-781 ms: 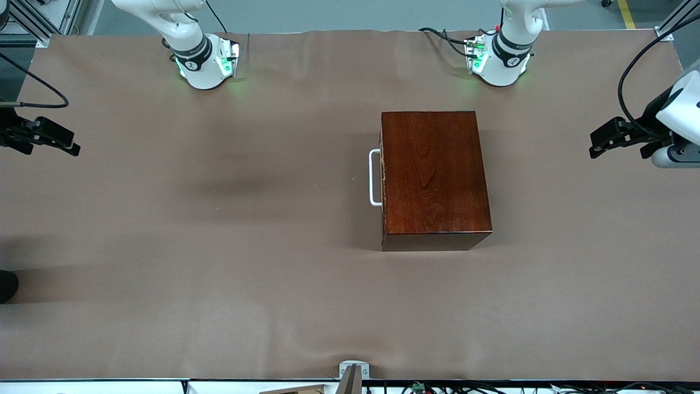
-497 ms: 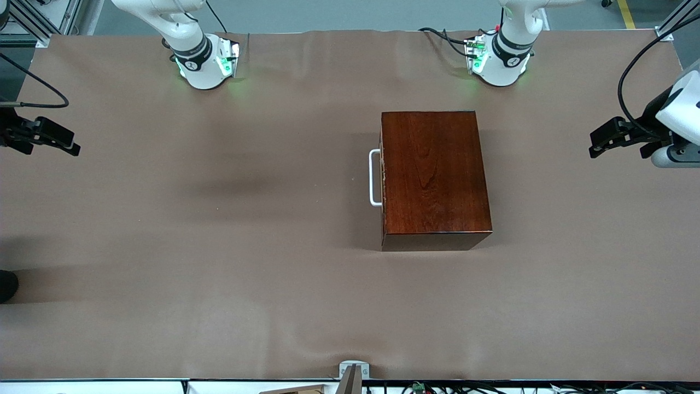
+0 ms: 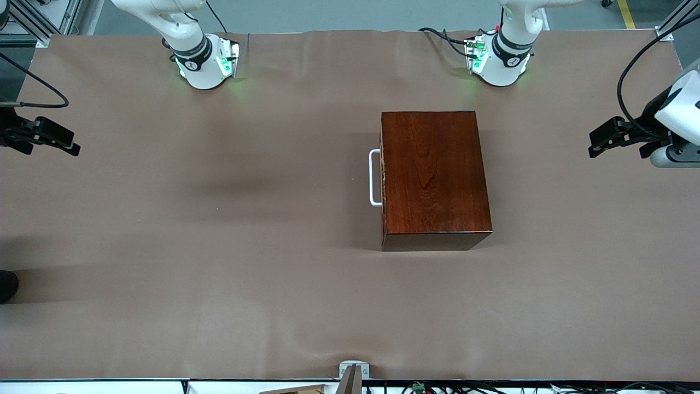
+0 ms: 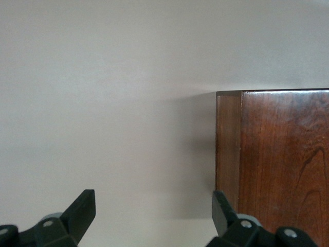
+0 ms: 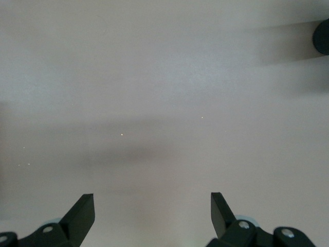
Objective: Open drawer, take yellow block, close drawer
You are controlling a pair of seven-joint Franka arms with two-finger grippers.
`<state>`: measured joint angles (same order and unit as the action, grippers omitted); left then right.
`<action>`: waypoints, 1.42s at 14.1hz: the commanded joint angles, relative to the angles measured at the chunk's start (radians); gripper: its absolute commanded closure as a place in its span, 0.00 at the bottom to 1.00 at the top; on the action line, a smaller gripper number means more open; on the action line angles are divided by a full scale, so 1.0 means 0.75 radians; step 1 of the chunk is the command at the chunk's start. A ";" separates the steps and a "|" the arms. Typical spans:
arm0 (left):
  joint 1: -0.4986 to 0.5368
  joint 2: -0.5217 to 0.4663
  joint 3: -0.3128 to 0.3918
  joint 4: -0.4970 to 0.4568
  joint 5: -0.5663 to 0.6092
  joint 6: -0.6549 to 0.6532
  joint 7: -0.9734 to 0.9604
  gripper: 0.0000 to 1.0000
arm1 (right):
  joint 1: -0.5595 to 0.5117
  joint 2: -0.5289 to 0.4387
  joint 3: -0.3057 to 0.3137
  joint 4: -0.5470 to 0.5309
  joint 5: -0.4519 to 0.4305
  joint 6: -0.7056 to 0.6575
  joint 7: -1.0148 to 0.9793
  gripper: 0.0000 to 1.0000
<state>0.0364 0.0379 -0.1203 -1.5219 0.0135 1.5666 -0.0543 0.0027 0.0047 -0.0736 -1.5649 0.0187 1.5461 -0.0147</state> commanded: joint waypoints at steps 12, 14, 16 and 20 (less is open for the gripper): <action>-0.112 0.148 -0.250 0.112 -0.051 -0.007 -0.450 0.00 | -0.020 0.004 0.006 0.006 0.024 -0.008 -0.003 0.00; -0.218 0.215 -0.277 0.168 -0.051 -0.005 -0.606 0.00 | -0.020 0.006 0.006 0.006 0.024 -0.010 -0.001 0.00; -0.371 0.285 -0.277 0.237 -0.047 -0.005 -0.835 0.00 | -0.016 0.006 0.006 0.008 0.024 -0.010 0.001 0.00; -0.610 0.369 -0.271 0.270 -0.047 0.091 -1.107 0.00 | -0.014 0.022 0.006 0.021 0.024 -0.006 0.001 0.00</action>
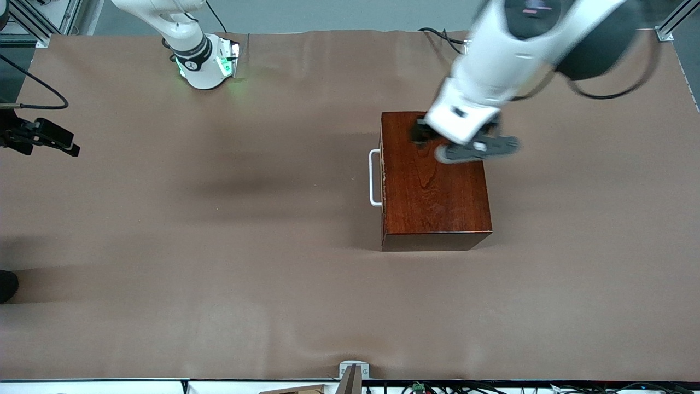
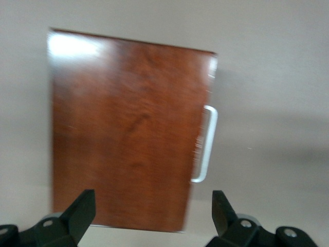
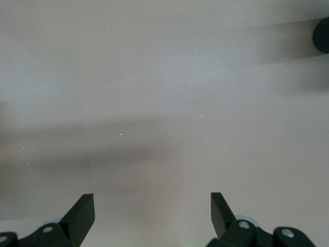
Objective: Open drawer, take yellow block, close drawer
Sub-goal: 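Reach the left gripper over the box to the white drawer handle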
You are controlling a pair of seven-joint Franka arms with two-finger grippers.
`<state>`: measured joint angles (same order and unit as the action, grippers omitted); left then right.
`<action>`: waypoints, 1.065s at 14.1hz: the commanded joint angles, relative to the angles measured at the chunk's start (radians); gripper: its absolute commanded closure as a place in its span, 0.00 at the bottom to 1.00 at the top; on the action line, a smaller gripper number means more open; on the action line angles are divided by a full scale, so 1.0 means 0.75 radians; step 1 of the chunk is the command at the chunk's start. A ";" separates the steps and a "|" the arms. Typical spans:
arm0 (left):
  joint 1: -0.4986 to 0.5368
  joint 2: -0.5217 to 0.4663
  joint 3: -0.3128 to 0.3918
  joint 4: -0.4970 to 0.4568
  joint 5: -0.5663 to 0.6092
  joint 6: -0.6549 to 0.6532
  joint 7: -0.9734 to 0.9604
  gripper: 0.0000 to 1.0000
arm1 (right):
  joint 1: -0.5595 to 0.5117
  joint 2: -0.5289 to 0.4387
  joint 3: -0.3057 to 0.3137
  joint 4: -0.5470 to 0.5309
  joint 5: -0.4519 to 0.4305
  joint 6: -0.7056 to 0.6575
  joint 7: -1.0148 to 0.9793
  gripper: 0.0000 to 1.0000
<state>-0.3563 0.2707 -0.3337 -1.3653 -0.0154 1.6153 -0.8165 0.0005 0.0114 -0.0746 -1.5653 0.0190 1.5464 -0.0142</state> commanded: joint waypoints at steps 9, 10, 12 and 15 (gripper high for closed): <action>-0.598 0.387 0.242 0.184 0.143 0.157 -0.316 0.00 | -0.017 0.016 0.007 0.023 0.026 -0.008 0.005 0.00; -0.643 0.406 0.293 0.186 0.145 0.158 -0.308 0.00 | -0.017 0.016 0.007 0.023 0.026 -0.010 0.005 0.00; -0.691 0.443 0.351 0.186 0.145 0.160 -0.278 0.00 | -0.017 0.016 0.007 0.023 0.026 -0.010 0.003 0.00; -0.689 0.471 0.371 0.184 0.147 0.170 -0.141 0.00 | -0.015 0.016 0.007 0.023 0.026 -0.010 0.003 0.00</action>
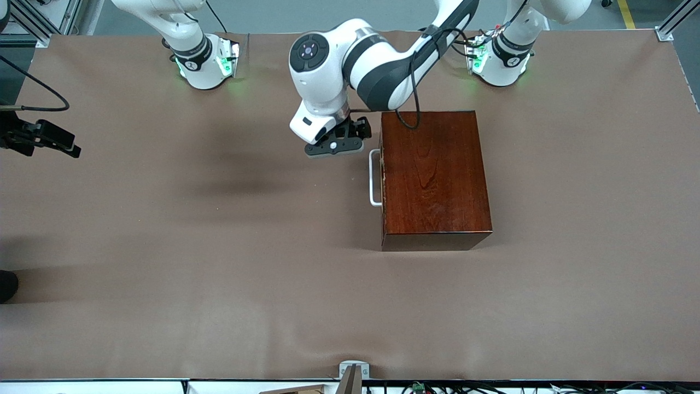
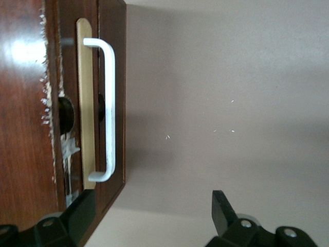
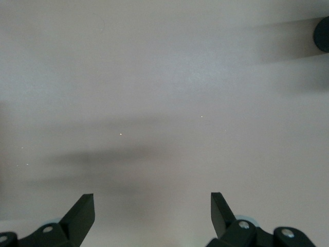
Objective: Open drawer, take yellow block, close drawer
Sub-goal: 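Reach the left gripper over the box to the white drawer handle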
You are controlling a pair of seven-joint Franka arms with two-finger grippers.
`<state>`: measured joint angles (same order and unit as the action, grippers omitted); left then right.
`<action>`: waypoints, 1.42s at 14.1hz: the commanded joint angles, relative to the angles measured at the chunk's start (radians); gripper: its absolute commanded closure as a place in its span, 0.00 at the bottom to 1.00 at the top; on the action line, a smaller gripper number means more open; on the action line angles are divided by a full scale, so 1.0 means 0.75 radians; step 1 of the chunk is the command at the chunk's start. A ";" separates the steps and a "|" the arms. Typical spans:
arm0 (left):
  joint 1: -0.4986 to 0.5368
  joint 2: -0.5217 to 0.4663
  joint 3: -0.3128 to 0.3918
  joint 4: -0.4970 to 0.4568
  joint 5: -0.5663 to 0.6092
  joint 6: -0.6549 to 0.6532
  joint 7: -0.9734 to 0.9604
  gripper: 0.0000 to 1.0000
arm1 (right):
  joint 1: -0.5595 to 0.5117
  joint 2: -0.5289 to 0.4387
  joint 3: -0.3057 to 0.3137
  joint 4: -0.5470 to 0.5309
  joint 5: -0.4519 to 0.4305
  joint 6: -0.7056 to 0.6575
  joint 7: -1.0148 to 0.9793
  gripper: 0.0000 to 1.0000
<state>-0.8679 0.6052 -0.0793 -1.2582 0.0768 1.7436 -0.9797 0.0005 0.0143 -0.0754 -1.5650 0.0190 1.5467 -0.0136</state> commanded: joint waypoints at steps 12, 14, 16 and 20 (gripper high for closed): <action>-0.007 0.144 0.065 0.031 0.108 0.093 0.249 0.00 | -0.019 0.014 0.009 0.023 0.026 -0.009 0.000 0.00; -0.007 0.156 0.065 0.031 0.120 0.087 0.249 0.00 | -0.021 0.014 0.009 0.023 0.026 -0.009 -0.002 0.00; -0.007 0.167 0.065 0.031 0.141 0.081 0.251 0.00 | -0.019 0.014 0.009 0.023 0.026 -0.007 0.000 0.00; -0.007 0.185 0.065 0.021 0.155 0.078 0.251 0.00 | -0.021 0.016 0.009 0.023 0.028 -0.007 0.000 0.00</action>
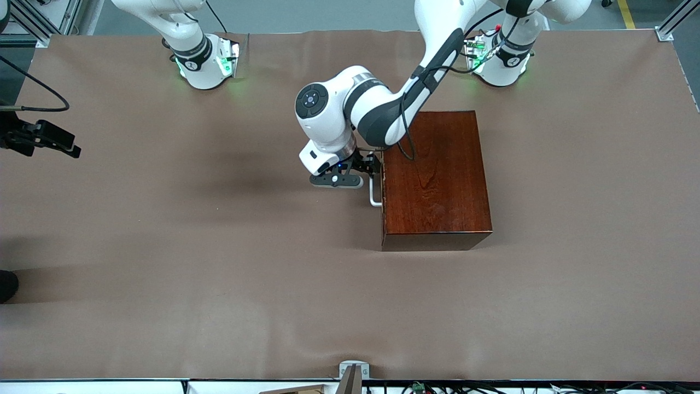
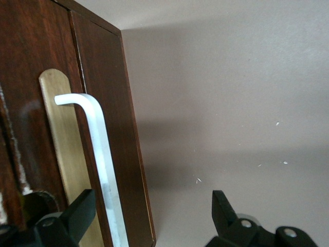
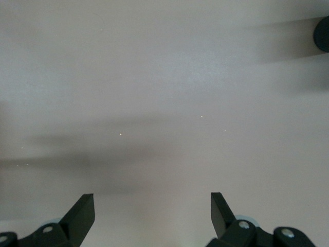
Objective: Open drawer, take yellow block, close drawer
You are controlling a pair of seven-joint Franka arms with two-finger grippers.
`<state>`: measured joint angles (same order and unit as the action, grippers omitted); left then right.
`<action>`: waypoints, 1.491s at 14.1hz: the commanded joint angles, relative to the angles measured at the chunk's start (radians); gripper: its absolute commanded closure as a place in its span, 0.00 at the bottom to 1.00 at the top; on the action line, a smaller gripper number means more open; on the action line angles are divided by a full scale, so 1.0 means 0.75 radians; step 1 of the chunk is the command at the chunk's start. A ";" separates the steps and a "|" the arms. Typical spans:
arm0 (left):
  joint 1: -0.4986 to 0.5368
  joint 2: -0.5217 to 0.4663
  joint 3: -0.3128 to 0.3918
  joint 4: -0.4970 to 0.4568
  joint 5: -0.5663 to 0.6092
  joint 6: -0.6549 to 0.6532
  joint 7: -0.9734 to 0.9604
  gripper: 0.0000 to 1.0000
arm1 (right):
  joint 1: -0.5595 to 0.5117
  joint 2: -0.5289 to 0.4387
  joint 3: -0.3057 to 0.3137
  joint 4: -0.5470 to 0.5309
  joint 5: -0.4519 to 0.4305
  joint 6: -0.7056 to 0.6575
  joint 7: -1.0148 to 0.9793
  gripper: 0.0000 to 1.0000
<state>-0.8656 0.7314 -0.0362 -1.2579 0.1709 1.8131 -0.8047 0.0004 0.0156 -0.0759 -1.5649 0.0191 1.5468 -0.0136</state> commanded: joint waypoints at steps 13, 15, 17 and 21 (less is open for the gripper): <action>-0.014 0.064 0.005 0.027 0.018 0.055 -0.056 0.00 | -0.021 0.018 0.009 0.023 0.030 -0.005 -0.002 0.00; -0.016 0.064 0.001 0.027 0.011 0.086 -0.074 0.00 | -0.021 0.018 0.009 0.023 0.030 -0.005 -0.002 0.00; -0.016 0.064 -0.005 0.027 0.009 0.117 -0.093 0.00 | -0.021 0.018 0.009 0.023 0.030 -0.005 -0.002 0.00; -0.018 0.074 -0.017 0.029 -0.019 0.170 -0.130 0.00 | -0.021 0.018 0.009 0.023 0.030 -0.007 -0.002 0.00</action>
<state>-0.8695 0.7626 -0.0420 -1.2598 0.1696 1.8846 -0.8748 0.0004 0.0208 -0.0760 -1.5649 0.0192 1.5477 -0.0136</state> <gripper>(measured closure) 0.000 0.000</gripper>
